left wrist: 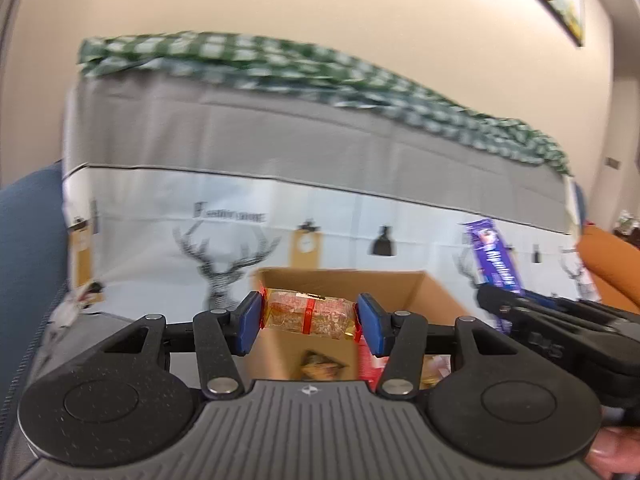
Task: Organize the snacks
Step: 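Carry the red candy with the left tool while the right tool carries the purple bar over the box, then open the left tool over the box while the right tool releases the purple bar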
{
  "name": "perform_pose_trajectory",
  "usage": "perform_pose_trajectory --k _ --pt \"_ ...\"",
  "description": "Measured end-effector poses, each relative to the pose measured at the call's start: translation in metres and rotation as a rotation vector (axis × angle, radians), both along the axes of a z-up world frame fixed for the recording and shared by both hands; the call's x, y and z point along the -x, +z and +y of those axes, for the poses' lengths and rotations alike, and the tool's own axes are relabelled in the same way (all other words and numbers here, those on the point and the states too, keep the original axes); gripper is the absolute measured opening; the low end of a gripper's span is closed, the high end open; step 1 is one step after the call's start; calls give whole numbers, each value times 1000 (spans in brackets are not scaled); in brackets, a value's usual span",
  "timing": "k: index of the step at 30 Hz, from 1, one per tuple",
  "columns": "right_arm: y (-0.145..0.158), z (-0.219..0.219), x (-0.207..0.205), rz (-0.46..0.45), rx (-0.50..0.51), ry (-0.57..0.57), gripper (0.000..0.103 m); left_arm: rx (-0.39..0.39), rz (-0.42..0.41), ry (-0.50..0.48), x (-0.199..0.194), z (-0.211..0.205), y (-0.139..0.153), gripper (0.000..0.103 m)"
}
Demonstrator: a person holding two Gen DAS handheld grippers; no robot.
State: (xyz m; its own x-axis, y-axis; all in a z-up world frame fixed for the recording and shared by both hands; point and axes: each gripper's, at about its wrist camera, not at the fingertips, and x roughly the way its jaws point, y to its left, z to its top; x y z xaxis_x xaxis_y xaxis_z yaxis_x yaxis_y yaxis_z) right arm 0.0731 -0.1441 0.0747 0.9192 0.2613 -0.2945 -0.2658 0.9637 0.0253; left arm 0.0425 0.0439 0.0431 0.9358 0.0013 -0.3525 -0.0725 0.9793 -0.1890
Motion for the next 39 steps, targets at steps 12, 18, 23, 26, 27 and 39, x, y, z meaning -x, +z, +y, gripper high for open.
perform_pose_trajectory --k 12,18,23,26,27,39 --pt "-4 -41 -14 -10 14 -103 24 -75 -50 -140 -4 -64 -7 56" --pt "-6 -44 -15 -3 17 -107 24 -60 -45 -150 -6 -65 -10 56" --pt "-6 -44 -15 -2 17 -108 24 -60 -45 -157 -7 -65 -10 56" --pt "-6 -43 -14 0 17 -108 24 -57 -46 -158 -8 -64 -10 56" --pt "-6 -42 -14 2 17 -107 24 -58 -45 -158 -8 -64 -10 56" --pt "-6 -43 -16 5 20 -109 24 -57 -43 -165 -8 -66 -10 57"
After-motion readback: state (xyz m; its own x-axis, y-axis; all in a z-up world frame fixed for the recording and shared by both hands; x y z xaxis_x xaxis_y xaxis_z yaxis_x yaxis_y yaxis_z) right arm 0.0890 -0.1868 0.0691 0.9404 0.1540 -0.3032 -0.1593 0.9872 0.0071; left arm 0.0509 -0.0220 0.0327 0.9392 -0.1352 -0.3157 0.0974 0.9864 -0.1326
